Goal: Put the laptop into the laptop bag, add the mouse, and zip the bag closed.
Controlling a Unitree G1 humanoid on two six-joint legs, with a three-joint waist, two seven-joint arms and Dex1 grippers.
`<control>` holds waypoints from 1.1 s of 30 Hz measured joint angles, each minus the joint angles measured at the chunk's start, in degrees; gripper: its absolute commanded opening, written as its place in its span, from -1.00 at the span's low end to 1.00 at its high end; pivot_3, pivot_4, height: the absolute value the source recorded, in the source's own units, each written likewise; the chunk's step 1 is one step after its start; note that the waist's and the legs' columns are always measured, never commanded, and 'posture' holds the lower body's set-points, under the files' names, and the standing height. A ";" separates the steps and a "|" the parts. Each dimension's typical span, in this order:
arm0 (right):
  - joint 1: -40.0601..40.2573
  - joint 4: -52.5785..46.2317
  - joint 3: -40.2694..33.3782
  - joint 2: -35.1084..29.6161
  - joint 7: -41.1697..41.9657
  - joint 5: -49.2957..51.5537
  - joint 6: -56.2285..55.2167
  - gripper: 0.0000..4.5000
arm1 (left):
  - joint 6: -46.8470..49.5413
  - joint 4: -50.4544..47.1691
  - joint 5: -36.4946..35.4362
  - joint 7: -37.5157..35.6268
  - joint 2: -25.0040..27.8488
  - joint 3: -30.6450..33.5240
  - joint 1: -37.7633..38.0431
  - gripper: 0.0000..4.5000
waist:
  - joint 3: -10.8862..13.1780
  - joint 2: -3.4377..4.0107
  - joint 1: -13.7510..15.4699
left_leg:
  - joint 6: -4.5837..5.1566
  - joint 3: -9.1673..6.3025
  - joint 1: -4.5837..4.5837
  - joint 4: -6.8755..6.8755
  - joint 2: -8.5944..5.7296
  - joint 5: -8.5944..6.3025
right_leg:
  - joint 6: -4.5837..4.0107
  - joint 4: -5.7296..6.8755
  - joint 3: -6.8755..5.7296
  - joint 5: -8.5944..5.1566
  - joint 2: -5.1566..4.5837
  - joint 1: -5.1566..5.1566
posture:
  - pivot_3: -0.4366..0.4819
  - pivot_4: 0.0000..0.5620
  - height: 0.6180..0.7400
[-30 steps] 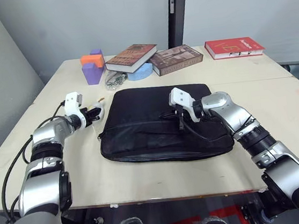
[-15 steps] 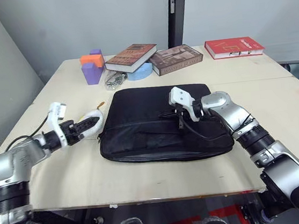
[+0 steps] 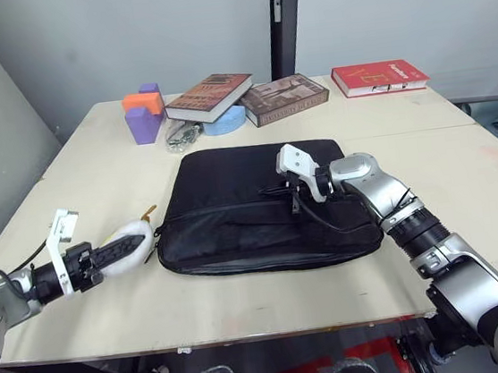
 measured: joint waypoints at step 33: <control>-3.38 4.49 1.78 2.10 3.01 -2.26 -2.20 -1.00 | -14.36 -30.72 2.67 4.02 -8.37 -22.05 5.77 -0.99 | -0.06 -0.06 -0.74 | -0.02 0.06 0.27 -0.04 0.09 -0.01 | -0.04 0.23 0.19 -0.01 0.19 0.01 | -0.05 -0.47 0.75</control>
